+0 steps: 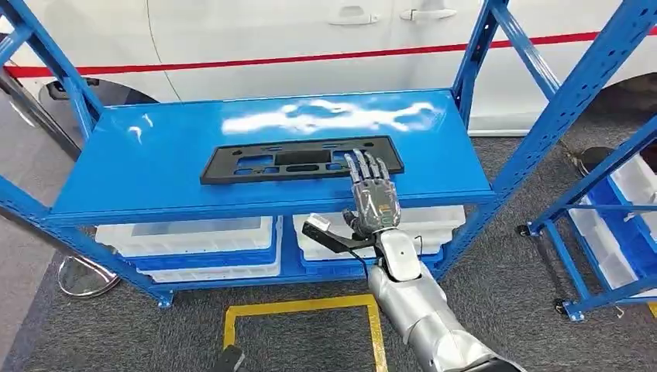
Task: Take the parts from the cabinet and place them on the table.
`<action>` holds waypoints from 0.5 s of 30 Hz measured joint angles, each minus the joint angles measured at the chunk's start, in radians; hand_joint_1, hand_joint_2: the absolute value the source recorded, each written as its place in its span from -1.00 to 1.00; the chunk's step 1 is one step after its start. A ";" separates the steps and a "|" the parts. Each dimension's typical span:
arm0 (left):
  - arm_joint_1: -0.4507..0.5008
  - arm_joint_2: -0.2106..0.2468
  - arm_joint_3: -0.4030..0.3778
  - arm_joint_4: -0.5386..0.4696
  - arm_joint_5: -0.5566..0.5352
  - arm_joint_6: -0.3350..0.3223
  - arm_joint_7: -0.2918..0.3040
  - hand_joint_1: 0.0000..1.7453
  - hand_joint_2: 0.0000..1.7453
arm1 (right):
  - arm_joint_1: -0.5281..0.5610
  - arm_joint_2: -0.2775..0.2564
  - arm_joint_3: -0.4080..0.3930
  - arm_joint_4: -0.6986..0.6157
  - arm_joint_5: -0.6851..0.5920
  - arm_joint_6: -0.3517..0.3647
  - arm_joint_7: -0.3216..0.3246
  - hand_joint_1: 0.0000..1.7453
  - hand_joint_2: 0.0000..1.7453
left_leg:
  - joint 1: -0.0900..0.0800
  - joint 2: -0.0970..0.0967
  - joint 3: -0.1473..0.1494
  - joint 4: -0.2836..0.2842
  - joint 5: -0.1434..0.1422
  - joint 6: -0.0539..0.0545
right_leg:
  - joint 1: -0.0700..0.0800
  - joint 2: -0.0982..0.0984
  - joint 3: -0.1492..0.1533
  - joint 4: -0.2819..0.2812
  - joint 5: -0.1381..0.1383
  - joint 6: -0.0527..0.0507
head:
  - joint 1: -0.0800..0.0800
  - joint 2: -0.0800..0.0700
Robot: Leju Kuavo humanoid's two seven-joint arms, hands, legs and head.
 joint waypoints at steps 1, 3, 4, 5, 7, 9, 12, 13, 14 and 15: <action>-0.005 0.000 0.000 0.000 -0.001 0.000 -0.002 -1.00 -1.00 | 0.000 0.001 0.000 0.000 0.005 0.000 0.004 -1.00 1.00 | -0.003 0.000 0.003 -0.016 -0.025 -0.001 | 0.003 0.000 -0.002 0.002 0.001 0.003 | 0.000 0.000; -0.003 0.000 0.000 0.000 -0.004 0.000 -0.008 -1.00 -1.00 | 0.004 0.002 0.002 0.000 0.013 0.000 0.012 -1.00 1.00 | -0.007 -0.004 0.007 -0.013 -0.007 0.004 | 0.000 -0.001 -0.006 0.001 0.000 0.017 | 0.000 0.000; 0.001 0.000 0.000 0.000 -0.007 0.000 -0.010 -1.00 -1.00 | 0.005 0.003 0.003 0.000 0.014 0.000 0.016 -1.00 1.00 | -0.007 -0.005 0.008 -0.014 -0.004 0.007 | 0.000 -0.002 -0.003 -0.002 0.002 0.022 | 0.000 0.000; 0.002 0.000 0.000 0.000 -0.011 0.000 -0.012 -1.00 -1.00 | 0.004 0.004 0.004 0.000 0.015 0.000 0.018 -1.00 1.00 | 0.007 -0.003 0.016 -0.030 0.007 0.014 | 0.006 -0.002 -0.005 0.002 -0.003 0.028 | 0.000 0.000; -0.001 -0.002 -0.001 0.000 -0.015 0.000 -0.019 -1.00 -1.00 | 0.003 0.004 0.005 0.000 0.014 0.000 0.023 -1.00 1.00 | 0.008 0.000 0.019 -0.036 0.012 0.019 | 0.000 -0.002 -0.035 0.077 -0.061 0.039 | 0.000 0.000; -0.001 -0.002 -0.002 0.000 -0.021 0.000 -0.023 -1.00 -1.00 | 0.008 0.004 0.007 0.003 0.010 0.000 0.030 -1.00 1.00 | 0.008 0.000 0.018 -0.036 0.010 0.021 | -0.009 -0.002 -0.112 0.238 -0.135 0.048 | 0.000 0.000; 0.004 -0.002 -0.002 0.000 -0.024 0.000 -0.027 -1.00 -1.00 | 0.022 0.002 0.009 0.008 0.006 0.000 0.036 -1.00 1.00 | 0.009 -0.001 0.018 -0.031 0.004 0.017 | -0.021 -0.003 -0.139 0.276 -0.111 0.059 | 0.000 0.000; 0.004 -0.002 -0.003 0.000 -0.026 0.000 -0.028 -1.00 -1.00 | 0.023 0.002 0.009 0.008 0.006 0.000 0.037 -1.00 1.00 | 0.011 -0.002 0.018 -0.025 0.000 0.014 | -0.026 -0.004 -0.102 0.203 -0.065 0.062 | 0.000 0.000; 0.004 -0.002 -0.003 0.000 -0.028 -0.001 -0.028 -1.00 -1.00 | 0.023 0.002 0.010 0.008 0.005 0.000 0.037 -1.00 1.00 | 0.013 -0.003 0.018 -0.018 -0.006 0.008 | -0.029 -0.006 -0.055 0.110 -0.021 0.065 | 0.000 0.000; 0.004 -0.002 -0.004 0.000 -0.030 -0.001 -0.028 -1.00 -1.00 | 0.022 0.002 0.011 0.008 0.005 0.000 0.037 -1.00 1.00 | 0.013 -0.003 0.017 -0.010 -0.012 0.001 | -0.032 -0.007 -0.020 0.037 -0.004 0.066 | 0.001 0.000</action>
